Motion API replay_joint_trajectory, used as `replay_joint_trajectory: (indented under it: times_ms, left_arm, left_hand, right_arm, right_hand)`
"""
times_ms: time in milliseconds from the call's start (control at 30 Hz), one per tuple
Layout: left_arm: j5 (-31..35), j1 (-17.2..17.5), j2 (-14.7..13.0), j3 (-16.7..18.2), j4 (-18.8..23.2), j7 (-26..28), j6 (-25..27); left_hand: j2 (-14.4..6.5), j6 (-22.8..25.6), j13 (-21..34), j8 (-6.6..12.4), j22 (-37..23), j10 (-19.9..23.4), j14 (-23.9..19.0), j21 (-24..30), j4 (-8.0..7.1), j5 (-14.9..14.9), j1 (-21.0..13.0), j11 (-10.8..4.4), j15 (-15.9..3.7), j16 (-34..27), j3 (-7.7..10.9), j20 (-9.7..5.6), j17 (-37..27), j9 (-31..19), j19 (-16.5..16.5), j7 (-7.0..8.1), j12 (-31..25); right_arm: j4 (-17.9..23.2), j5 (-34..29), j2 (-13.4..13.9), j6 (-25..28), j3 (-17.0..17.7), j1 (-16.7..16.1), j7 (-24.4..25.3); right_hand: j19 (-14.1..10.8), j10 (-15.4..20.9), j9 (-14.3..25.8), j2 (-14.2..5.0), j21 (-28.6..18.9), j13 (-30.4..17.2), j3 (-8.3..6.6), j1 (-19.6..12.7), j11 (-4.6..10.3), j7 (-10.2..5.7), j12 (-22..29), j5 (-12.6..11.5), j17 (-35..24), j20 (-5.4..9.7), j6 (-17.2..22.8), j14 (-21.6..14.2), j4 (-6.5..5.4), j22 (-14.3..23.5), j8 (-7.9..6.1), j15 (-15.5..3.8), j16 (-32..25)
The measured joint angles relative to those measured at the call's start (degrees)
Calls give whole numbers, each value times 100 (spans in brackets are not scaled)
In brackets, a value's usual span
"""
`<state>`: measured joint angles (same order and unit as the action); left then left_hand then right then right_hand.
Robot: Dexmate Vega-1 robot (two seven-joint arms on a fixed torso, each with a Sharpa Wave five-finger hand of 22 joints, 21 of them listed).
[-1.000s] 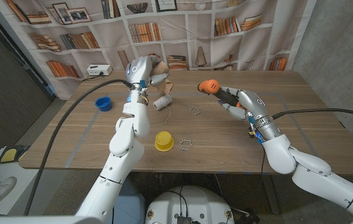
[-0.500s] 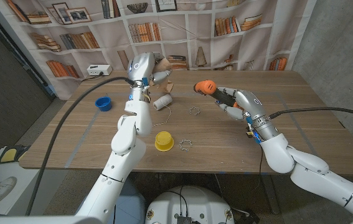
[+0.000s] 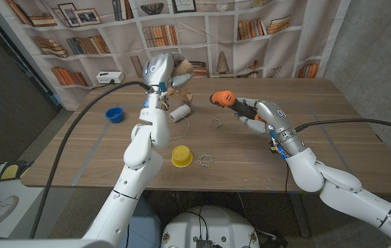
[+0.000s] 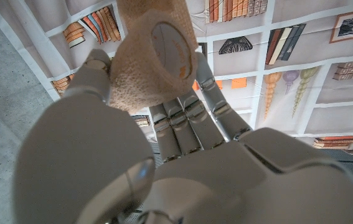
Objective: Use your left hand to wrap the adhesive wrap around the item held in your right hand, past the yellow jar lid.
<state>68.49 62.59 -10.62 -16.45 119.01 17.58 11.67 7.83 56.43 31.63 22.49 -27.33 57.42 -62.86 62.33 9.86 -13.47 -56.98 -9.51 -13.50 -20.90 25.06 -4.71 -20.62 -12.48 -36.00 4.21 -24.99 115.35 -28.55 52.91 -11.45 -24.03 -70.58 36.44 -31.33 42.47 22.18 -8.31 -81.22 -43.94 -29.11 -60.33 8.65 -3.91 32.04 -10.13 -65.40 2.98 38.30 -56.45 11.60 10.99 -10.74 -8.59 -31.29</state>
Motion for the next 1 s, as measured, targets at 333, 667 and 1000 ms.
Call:
replay_joint_trajectory:
  times_ms: [333, 667, 1000]
  left_arm:
    - [-2, -13, 9, -39, 51, 32, -75]
    - [44, -13, 10, -76, 112, -13, -133]
    - [43, -47, 5, -107, 117, -58, -243]
  left_hand:
    - [-13, 0, -8, 0, 52, -1, 0, 87, 19, 0, 14, 0, 0, 43, 19, 0, -27, 0, -1, 0, 5]
    - [-13, 0, -5, -3, 105, -1, 0, 176, 24, 1, 13, 0, 1, 44, 25, -10, -51, 0, 52, 0, 44]
    - [-13, 0, -11, -19, 157, 24, -1, 252, 24, 1, 13, -24, 2, 76, 25, -10, -53, 0, 51, 0, 87]
  right_arm:
    - [34, -44, -16, -89, -113, 99, -120]
    - [72, -156, -51, -121, -214, 190, -213]
    - [103, -228, -103, -128, -308, 257, -282]
  right_hand:
    - [0, 1, 0, 0, -2, 0, -16, 0, 0, 0, -38, 0, 15, 0, 0, 1, 16, -23, 10, 1, 0]
    - [50, 1, 3, 0, -61, -10, -16, 0, 0, 0, -42, 0, 15, -10, 0, 1, 16, -22, -7, 1, 0]
    - [50, 1, 3, 0, -61, -25, -16, 0, 0, 0, -43, 0, 15, -10, 0, 2, 16, -19, -7, 1, 22]
